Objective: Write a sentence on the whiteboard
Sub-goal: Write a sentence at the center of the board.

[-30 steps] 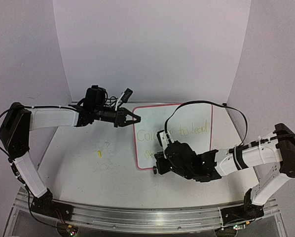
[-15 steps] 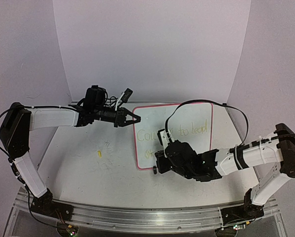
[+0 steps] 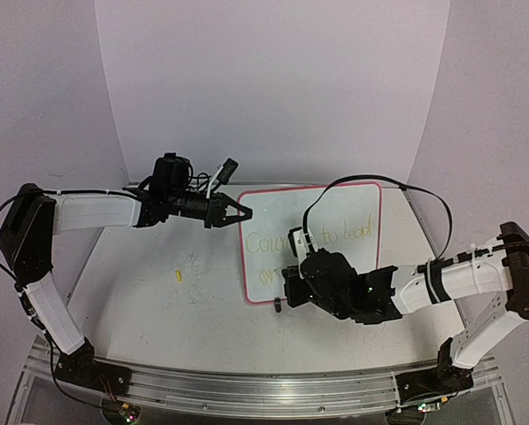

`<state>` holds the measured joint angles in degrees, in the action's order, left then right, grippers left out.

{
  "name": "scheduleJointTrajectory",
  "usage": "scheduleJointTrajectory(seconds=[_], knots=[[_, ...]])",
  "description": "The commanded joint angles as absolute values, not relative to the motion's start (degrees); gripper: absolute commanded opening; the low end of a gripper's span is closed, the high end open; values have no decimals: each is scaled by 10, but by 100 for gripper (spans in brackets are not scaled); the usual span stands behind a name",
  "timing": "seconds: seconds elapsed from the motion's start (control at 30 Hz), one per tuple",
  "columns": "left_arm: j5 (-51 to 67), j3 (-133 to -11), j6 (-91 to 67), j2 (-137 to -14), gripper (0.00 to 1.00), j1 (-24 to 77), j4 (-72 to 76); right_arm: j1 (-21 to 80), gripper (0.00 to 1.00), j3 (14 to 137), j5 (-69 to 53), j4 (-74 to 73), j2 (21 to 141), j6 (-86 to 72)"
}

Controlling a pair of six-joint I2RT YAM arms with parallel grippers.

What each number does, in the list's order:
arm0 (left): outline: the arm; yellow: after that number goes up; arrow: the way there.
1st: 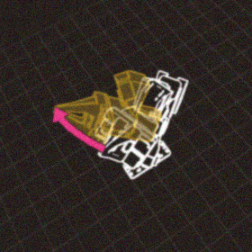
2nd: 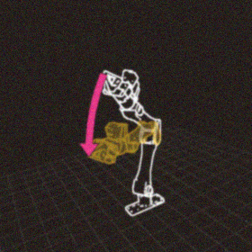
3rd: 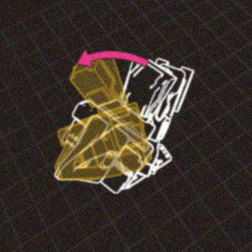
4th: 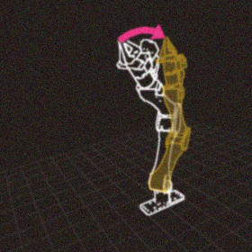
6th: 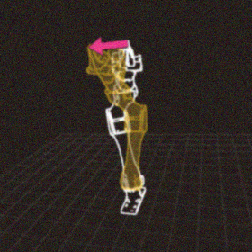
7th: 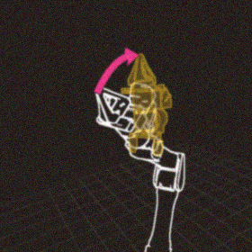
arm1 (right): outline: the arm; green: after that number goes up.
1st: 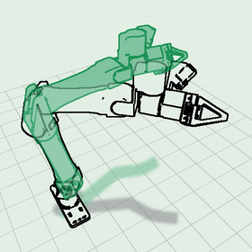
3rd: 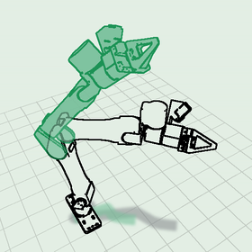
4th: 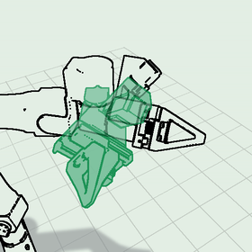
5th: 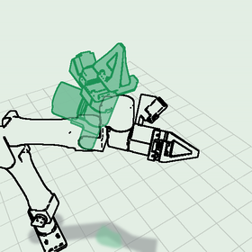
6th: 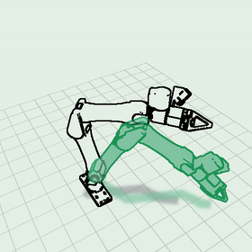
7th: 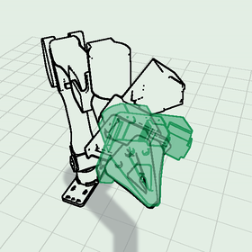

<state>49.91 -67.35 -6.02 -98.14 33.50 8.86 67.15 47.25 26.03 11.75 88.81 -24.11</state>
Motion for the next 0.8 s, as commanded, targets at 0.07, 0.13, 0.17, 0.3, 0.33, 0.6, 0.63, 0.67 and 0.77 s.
scheduleJointTrajectory(seconds=[0.07,0.13,0.17,0.3,0.33,0.6,0.63,0.67,0.77], knots=[[445,-670,-24,-955,0,333,75,658,0,453,293,100,868,-259],[445,-671,-24,-955,0,333,75,659,0,450,288,99,870,-262],[445,-671,-24,-955,0,333,75,658,0,449,285,99,872,-263],[446,-671,-24,-956,0,333,75,658,0,443,271,98,884,-271],[446,-671,-24,-956,0,333,75,659,0,442,268,98,888,-273],[445,-671,-24,-956,0,333,75,659,0,434,255,99,892,-282],[446,-671,-24,-955,0,333,75,659,0,434,254,99,894,-282],[446,-671,-24,-956,0,333,75,659,0,435,252,99,896,-281],[445,-670,-24,-956,0,333,75,660,0,440,250,99,898,-278]])
